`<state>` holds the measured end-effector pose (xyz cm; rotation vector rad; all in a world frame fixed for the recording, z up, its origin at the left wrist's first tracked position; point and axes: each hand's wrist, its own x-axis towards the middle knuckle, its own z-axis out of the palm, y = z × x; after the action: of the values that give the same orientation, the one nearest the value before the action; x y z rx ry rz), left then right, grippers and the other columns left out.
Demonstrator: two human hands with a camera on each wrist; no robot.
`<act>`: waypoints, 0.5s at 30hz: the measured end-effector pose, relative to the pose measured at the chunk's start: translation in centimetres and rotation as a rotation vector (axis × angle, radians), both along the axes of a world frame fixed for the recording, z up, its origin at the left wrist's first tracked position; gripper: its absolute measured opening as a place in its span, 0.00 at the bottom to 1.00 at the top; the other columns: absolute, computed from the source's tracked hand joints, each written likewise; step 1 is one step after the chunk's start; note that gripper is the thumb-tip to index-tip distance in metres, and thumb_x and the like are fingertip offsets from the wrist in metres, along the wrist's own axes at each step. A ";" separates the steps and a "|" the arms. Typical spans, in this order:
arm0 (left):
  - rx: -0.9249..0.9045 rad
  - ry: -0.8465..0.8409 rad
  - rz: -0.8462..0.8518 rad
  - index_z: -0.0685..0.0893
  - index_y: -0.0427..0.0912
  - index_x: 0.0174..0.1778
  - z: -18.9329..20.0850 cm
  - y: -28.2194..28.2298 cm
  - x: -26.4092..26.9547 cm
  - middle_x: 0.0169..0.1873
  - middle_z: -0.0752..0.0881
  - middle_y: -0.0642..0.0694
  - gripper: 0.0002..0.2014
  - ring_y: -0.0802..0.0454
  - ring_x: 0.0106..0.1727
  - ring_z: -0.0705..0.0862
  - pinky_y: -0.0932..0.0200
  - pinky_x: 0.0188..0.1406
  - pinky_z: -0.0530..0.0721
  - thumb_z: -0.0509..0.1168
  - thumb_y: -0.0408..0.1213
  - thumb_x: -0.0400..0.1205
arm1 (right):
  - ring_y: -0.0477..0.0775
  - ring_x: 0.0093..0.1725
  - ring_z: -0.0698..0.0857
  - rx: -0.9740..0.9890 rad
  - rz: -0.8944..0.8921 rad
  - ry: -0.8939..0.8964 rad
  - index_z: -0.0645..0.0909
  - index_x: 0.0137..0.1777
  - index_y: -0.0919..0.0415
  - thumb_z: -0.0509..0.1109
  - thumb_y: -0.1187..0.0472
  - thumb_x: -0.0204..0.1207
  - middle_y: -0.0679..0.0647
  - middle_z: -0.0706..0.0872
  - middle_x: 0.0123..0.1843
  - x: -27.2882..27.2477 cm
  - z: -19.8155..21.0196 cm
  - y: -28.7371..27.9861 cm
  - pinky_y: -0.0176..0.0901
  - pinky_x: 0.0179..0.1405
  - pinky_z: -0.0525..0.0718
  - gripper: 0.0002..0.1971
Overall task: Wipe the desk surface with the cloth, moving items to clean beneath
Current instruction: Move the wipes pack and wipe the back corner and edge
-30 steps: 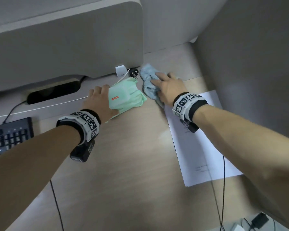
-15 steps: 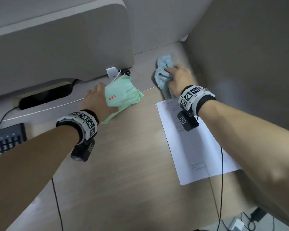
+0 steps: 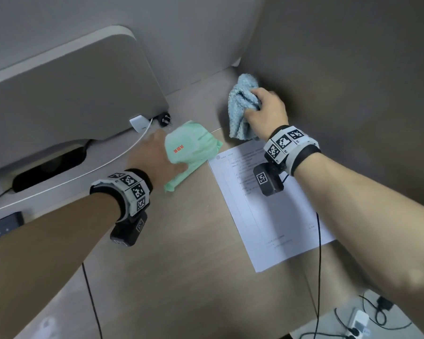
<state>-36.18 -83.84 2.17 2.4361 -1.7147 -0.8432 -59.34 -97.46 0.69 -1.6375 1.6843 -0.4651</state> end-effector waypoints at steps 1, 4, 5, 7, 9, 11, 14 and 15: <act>-0.012 0.019 -0.004 0.72 0.44 0.56 0.2 -0.5 -0.2 0.51 0.79 0.47 0.30 0.45 0.49 0.80 0.49 0.46 0.81 0.77 0.53 0.67 | 0.57 0.58 0.83 0.001 -0.003 -0.013 0.80 0.70 0.51 0.68 0.62 0.73 0.56 0.80 0.61 -0.1 0.3 -0.1 0.45 0.63 0.80 0.23; -0.077 0.069 0.035 0.71 0.43 0.59 0.5 -2.8 -0.4 0.54 0.81 0.46 0.32 0.43 0.52 0.80 0.48 0.47 0.80 0.77 0.54 0.67 | 0.55 0.55 0.85 -0.001 -0.038 -0.075 0.81 0.67 0.50 0.67 0.63 0.71 0.55 0.82 0.59 -0.4 0.9 -0.4 0.48 0.61 0.83 0.23; -0.099 0.085 0.053 0.71 0.43 0.60 0.4 -3.8 -0.5 0.55 0.81 0.45 0.33 0.42 0.54 0.81 0.46 0.50 0.82 0.77 0.54 0.66 | 0.54 0.54 0.85 -0.005 -0.050 -0.097 0.81 0.67 0.49 0.67 0.63 0.70 0.54 0.83 0.59 -0.5 1.1 -0.4 0.49 0.61 0.84 0.24; -0.142 0.100 0.059 0.71 0.44 0.62 0.0 -5.6 -0.9 0.57 0.80 0.45 0.34 0.42 0.58 0.80 0.43 0.54 0.82 0.77 0.53 0.66 | 0.52 0.53 0.86 -0.002 -0.057 -0.118 0.81 0.67 0.48 0.66 0.62 0.68 0.53 0.84 0.59 -0.7 1.4 -0.4 0.51 0.59 0.86 0.25; -0.169 0.090 0.025 0.71 0.44 0.64 -0.4 -7.2 -1.6 0.60 0.79 0.44 0.35 0.41 0.62 0.78 0.43 0.58 0.81 0.78 0.52 0.65 | 0.52 0.53 0.86 0.000 -0.056 -0.128 0.80 0.68 0.49 0.65 0.62 0.69 0.53 0.84 0.60 -1.0 1.6 -0.4 0.51 0.57 0.87 0.25; -0.182 0.071 -0.003 0.71 0.44 0.66 -0.9 -8.9 -2.6 0.61 0.79 0.43 0.36 0.41 0.64 0.77 0.45 0.60 0.80 0.78 0.50 0.65 | 0.52 0.56 0.85 -0.014 -0.050 -0.114 0.79 0.71 0.50 0.66 0.62 0.70 0.53 0.84 0.62 -1.2 1.6 -0.2 0.48 0.61 0.85 0.27; -0.170 0.037 -0.050 0.70 0.43 0.70 -2.2 -11.2 -3.6 0.63 0.78 0.40 0.38 0.39 0.66 0.76 0.45 0.62 0.79 0.78 0.49 0.66 | 0.53 0.58 0.84 -0.027 -0.017 -0.069 0.78 0.72 0.50 0.66 0.62 0.70 0.55 0.83 0.63 -1.5 1.1 -0.1 0.46 0.64 0.81 0.28; -0.162 0.028 -0.059 0.70 0.42 0.71 -2.6 -11.9 -3.9 0.63 0.78 0.40 0.39 0.38 0.66 0.76 0.45 0.61 0.79 0.78 0.48 0.66 | 0.53 0.59 0.83 -0.024 -0.004 -0.060 0.78 0.72 0.50 0.66 0.62 0.70 0.55 0.83 0.63 -1.7 1.0 0.0 0.46 0.65 0.81 0.27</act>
<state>-40.11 -95.75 -0.46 2.2696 -1.7780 -0.7095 -61.04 -97.49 1.71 -1.6214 1.6446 -0.5326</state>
